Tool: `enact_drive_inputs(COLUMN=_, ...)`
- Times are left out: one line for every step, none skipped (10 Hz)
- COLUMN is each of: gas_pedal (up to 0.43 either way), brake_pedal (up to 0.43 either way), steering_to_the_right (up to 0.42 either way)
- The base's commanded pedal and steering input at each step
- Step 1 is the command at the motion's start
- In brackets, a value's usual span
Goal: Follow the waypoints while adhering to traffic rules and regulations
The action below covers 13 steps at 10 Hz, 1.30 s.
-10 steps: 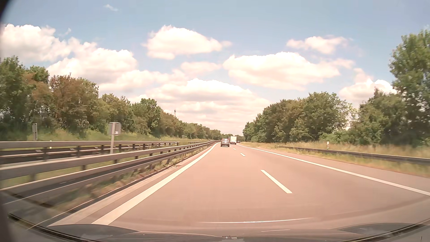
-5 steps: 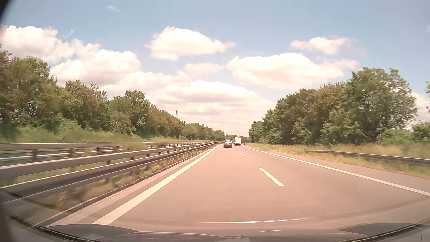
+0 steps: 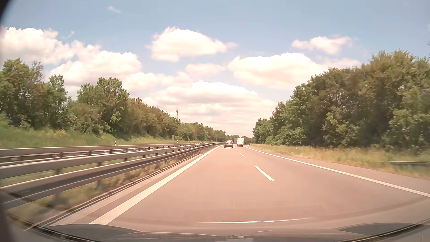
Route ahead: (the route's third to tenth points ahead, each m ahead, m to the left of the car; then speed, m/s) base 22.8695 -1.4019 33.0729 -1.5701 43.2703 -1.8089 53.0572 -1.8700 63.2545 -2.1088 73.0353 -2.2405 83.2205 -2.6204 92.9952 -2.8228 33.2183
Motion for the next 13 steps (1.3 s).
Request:
enact_drive_inputs(gas_pedal=0.339, brake_pedal=0.012, steering_to_the_right=0.000)
enact_drive_inputs(gas_pedal=0.339, brake_pedal=0.012, steering_to_the_right=-0.001)
enact_drive_inputs(gas_pedal=0.350, brake_pedal=0.006, steering_to_the_right=0.000)
enact_drive_inputs(gas_pedal=0.358, brake_pedal=0.012, steering_to_the_right=0.000)
enact_drive_inputs(gas_pedal=0.358, brake_pedal=0.012, steering_to_the_right=-0.001)
enact_drive_inputs(gas_pedal=0.358, brake_pedal=0.012, steering_to_the_right=-0.002)
enact_drive_inputs(gas_pedal=0.358, brake_pedal=0.012, steering_to_the_right=-0.003)
enact_drive_inputs(gas_pedal=0.370, brake_pedal=0.012, steering_to_the_right=-0.004)
enact_drive_inputs(gas_pedal=0.378, brake_pedal=0.012, steering_to_the_right=-0.004)
enact_drive_inputs(gas_pedal=0.378, brake_pedal=0.012, steering_to_the_right=-0.003)
enact_drive_inputs(gas_pedal=0.390, brake_pedal=0.012, steering_to_the_right=-0.001)
enact_drive_inputs(gas_pedal=0.398, brake_pedal=0.012, steering_to_the_right=0.001)
enact_drive_inputs(gas_pedal=0.409, brake_pedal=0.012, steering_to_the_right=0.004)
